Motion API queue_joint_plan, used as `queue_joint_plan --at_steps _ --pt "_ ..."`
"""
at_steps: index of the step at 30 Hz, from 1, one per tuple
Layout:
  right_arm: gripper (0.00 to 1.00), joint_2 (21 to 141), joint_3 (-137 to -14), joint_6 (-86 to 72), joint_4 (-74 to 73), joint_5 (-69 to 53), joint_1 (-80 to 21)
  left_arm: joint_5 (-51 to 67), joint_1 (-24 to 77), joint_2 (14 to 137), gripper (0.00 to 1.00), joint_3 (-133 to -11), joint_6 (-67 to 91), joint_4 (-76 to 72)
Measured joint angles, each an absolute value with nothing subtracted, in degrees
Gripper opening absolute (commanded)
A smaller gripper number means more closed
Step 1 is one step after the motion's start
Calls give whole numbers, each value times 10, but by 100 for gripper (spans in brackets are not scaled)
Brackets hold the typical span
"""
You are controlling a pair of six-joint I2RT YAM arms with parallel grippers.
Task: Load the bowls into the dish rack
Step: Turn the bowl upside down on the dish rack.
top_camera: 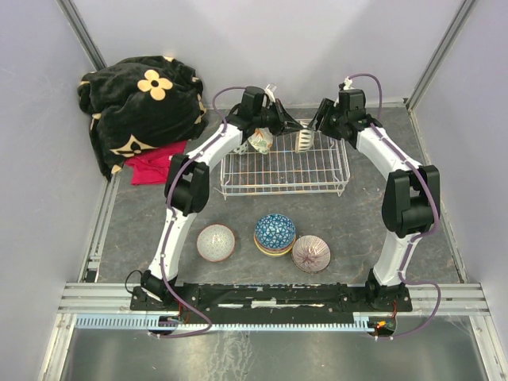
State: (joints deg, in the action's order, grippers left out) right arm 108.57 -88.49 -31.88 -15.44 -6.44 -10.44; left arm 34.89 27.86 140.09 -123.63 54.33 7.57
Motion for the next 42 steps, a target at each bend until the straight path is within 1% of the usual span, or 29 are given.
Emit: queue_joint_plan --at_steps 9,25,33,40,42 --pt "66 1086 -885 -319 -155 -65 -105 316 266 1399 8 -1268 495 153" --pt "66 1087 -885 -319 -155 -85 -106 261 244 1383 8 -1278 436 255" --pt "76 1113 -885 -331 -148 -119 -109 226 239 1384 8 -1277 420 276" --pt "77 1143 -885 -347 -130 -148 -109 225 239 1384 7 -1278 420 276" --pt "79 1146 -885 -352 -125 -153 -109 226 239 1384 7 -1278 420 276"
